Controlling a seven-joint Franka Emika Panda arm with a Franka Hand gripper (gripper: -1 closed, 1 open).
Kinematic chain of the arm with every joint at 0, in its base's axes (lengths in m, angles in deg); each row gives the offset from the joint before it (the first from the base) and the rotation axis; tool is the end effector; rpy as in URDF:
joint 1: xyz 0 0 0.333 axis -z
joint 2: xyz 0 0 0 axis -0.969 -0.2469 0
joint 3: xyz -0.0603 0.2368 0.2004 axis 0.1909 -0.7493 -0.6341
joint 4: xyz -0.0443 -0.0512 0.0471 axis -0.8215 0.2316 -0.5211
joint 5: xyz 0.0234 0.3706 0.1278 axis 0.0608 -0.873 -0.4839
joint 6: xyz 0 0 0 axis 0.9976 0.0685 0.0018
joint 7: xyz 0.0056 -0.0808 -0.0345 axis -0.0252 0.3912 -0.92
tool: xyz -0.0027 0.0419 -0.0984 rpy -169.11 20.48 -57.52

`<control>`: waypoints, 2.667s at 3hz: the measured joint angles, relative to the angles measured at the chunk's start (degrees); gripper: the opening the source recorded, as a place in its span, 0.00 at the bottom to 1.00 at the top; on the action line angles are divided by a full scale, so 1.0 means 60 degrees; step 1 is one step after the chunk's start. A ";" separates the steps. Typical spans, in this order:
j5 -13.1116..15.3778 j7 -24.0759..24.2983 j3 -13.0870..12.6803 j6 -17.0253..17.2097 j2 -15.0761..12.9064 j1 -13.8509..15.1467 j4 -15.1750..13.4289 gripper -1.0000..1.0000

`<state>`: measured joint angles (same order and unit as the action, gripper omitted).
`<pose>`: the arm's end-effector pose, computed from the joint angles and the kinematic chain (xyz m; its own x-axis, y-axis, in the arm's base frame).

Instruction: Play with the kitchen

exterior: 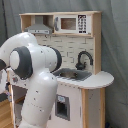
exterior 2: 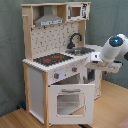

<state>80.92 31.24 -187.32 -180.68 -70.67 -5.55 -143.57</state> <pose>0.1947 0.4032 0.4630 0.1538 0.9536 -0.2589 0.8587 0.0007 0.5125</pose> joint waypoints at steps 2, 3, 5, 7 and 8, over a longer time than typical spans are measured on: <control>0.0001 -0.1148 0.0827 -0.0934 -0.1088 0.0001 -0.0663 1.00; 0.0002 -0.1693 0.1376 -0.1473 -0.1238 0.0007 -0.0904 1.00; 0.0115 -0.2897 0.2697 -0.2376 -0.1425 0.0113 -0.1367 1.00; 0.0304 -0.3739 0.3848 -0.3757 -0.1326 0.0086 -0.1530 1.00; 0.0331 -0.4024 0.4303 -0.4361 -0.1134 -0.0029 -0.1542 1.00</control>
<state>82.91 7.10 -161.51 -206.85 -77.48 -5.73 -152.82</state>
